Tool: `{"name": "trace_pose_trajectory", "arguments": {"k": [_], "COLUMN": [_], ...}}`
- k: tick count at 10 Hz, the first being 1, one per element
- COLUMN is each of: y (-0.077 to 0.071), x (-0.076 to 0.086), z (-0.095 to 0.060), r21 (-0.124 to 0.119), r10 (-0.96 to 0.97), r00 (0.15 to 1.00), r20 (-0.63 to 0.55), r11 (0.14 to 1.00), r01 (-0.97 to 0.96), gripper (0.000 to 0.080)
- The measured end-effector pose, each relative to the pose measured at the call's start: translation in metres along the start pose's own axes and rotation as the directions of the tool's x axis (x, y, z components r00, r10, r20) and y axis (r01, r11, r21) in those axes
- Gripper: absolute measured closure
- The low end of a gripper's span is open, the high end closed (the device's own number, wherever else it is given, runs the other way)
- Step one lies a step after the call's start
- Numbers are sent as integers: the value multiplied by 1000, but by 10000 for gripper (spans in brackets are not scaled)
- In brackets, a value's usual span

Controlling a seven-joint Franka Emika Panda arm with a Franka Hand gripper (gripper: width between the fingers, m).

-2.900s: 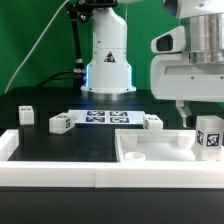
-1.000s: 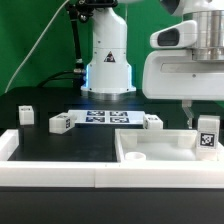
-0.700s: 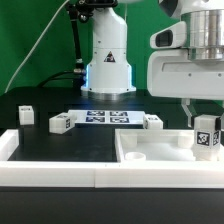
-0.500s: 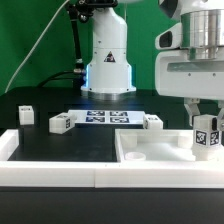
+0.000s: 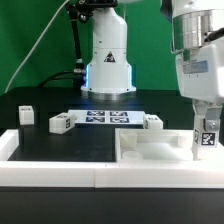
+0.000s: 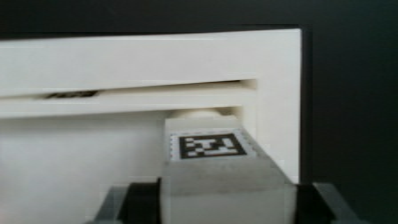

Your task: Assemble one leg

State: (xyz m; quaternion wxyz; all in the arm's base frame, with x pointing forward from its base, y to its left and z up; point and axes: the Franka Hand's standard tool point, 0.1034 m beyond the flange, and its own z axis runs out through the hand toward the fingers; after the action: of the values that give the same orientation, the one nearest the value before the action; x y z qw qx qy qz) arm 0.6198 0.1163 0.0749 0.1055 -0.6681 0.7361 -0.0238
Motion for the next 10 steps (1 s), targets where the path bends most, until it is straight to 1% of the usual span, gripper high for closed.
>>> {"name": "trace_pose_trajectory", "arguments": {"k": [2, 4, 5, 6, 7, 8, 9, 10], "y": [0, 0, 0, 0, 0, 0, 2, 2], "x": [-1, -1, -1, -1, -2, -1, -2, -4], "z": [0, 0, 0, 0, -1, 0, 0, 0], "r21": [-8, -7, -10, -23, -29, -32, -51, -58], "r10": [90, 100, 59, -5, -26, -84, -239, -341], "r00": [996, 995, 998, 1000, 1000, 996, 971, 940], "r20": [8, 8, 7, 12, 15, 15, 20, 23], "r11": [996, 995, 998, 1000, 999, 996, 970, 938], "r01": [-90, -100, -59, 5, 26, 85, 239, 341], "gripper": [499, 499, 344, 344, 191, 162, 152, 152]}}
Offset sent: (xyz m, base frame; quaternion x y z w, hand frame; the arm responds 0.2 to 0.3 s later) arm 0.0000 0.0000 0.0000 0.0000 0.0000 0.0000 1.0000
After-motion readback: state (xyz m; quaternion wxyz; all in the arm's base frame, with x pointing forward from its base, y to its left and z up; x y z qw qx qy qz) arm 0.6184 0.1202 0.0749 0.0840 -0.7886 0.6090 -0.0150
